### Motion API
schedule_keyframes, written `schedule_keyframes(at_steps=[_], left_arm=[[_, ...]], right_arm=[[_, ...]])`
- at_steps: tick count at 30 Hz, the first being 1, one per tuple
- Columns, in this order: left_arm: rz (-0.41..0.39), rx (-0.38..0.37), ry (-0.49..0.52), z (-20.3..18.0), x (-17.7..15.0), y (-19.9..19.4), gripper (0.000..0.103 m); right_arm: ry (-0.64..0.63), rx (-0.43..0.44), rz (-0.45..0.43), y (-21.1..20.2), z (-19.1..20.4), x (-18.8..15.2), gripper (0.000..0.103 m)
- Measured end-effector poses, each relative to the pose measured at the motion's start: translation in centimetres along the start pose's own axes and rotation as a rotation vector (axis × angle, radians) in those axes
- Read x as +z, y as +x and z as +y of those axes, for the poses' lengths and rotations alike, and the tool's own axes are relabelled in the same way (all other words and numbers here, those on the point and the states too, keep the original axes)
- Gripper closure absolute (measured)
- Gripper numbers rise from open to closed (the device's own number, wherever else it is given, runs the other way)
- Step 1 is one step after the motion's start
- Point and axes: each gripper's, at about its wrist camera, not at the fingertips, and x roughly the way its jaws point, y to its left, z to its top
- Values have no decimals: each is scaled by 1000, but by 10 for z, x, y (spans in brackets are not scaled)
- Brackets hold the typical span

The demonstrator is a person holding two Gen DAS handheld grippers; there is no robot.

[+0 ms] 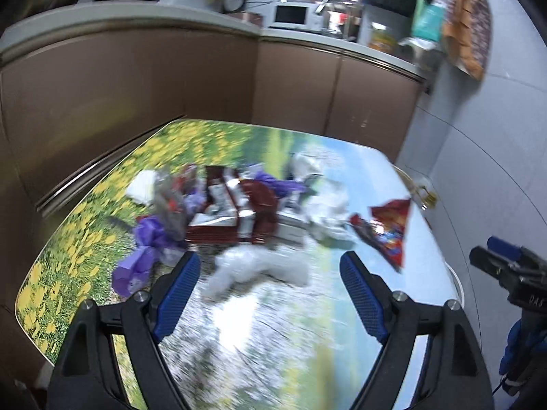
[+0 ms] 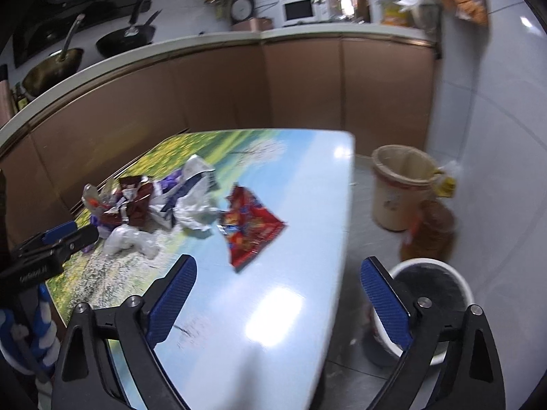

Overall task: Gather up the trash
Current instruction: 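Grasp the red snack bag with the right gripper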

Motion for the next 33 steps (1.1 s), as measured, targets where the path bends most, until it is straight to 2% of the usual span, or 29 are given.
schedule_keyframes(at_steps=[4, 6, 13, 16, 18, 19, 21, 22, 23, 24, 33], left_arm=[[19, 9, -20, 10, 6, 17, 20], [30, 21, -16, 11, 8, 28, 20], [91, 57, -16, 11, 8, 58, 21], [118, 61, -11, 9, 6, 65, 33], [142, 58, -9, 9, 4, 70, 46], [152, 53, -10, 10, 3, 72, 50], [174, 40, -15, 10, 0, 75, 64], [180, 36, -15, 9, -1, 76, 66], [184, 30, -13, 8, -3, 75, 67], [183, 28, -8, 7, -4, 74, 68], [150, 18, 22, -7, -10, 46, 71]], right_arm=[[-59, 68, 27, 38, 19, 15, 10], [-76, 91, 44, 56, 25, 22, 14], [-78, 142, 97, 111, 24, 41, 24], [-69, 169, 132, 126, 23, 42, 36], [-62, 186, 154, 129, 23, 39, 49], [-61, 191, 161, 130, 23, 39, 52], [-60, 203, 173, 131, 24, 36, 68], [-61, 205, 179, 131, 24, 35, 73], [-63, 206, 184, 133, 24, 34, 83], [-64, 210, 187, 133, 25, 33, 86], [-56, 223, 174, 102, 25, 25, 93]])
